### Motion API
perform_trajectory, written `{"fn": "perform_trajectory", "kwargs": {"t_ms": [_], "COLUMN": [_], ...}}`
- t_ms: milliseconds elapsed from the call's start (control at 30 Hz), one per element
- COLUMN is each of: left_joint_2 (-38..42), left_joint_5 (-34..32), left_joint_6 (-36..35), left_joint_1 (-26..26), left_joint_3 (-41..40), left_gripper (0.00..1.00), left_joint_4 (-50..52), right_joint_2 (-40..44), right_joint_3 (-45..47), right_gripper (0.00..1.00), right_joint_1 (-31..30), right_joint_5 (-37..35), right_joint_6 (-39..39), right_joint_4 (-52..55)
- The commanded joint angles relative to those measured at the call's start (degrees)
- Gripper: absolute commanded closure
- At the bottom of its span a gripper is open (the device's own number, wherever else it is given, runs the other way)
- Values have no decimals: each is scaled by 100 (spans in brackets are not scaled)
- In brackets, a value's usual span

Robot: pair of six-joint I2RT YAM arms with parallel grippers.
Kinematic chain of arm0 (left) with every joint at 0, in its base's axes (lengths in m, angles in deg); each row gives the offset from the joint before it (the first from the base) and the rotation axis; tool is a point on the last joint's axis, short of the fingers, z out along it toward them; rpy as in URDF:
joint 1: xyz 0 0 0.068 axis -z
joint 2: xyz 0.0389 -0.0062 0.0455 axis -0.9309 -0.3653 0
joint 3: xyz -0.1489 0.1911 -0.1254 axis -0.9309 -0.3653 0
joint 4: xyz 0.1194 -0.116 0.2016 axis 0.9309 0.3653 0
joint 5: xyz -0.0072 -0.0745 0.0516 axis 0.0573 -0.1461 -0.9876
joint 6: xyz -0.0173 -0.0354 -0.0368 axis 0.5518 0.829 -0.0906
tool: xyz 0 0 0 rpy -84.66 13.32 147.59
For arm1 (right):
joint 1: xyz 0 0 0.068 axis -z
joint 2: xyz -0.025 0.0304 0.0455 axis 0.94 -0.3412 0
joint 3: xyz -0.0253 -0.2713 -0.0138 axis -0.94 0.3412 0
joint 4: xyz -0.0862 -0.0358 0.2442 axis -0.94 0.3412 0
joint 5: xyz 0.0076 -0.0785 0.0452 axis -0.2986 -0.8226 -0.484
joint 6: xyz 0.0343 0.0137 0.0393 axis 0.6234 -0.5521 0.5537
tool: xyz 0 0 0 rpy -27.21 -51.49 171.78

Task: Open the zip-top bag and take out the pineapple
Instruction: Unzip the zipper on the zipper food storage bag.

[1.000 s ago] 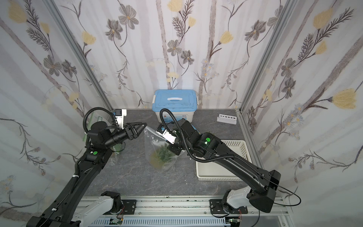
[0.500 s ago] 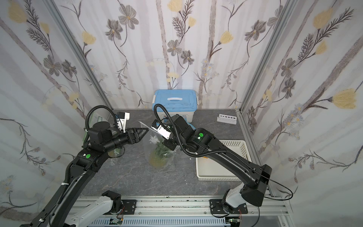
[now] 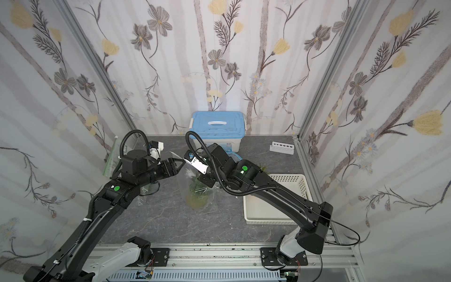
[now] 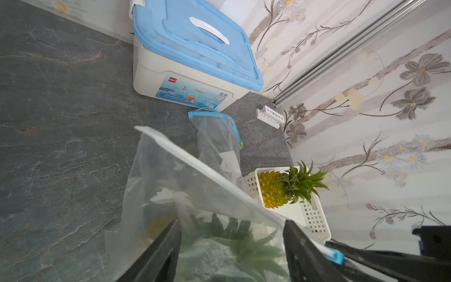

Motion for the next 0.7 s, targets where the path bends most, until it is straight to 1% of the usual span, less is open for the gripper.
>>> {"fn": "perform_trajectory", "kwargs": {"t_ms": [0,200,467,567,667], "left_joint_2": [-97,3,642,574,355], "left_joint_5": [-217,-273,-255,-268,-164], "left_joint_6": [220,277,381,332,354], "left_joint_1": [6,14,13,13,13], "left_joint_3": [-79,-154,-324,-260,-247], "left_gripper": [31,31,32,32,35], "left_joint_4": [-523,-704,-763,-728,-790], "right_joint_2": [-49,-59,-128,-129,-161], "right_joint_3": [-69,-51,-104,-113,-144], "right_gripper": [97,96,96,96,96], "right_joint_1": [-46,-107,-125,-127,-140], "right_joint_5": [32,51,-6,30,40], "right_joint_6": [-40,-40,-32,-41,-54], "right_joint_4": [-384,-402,-397,-420,-425]}}
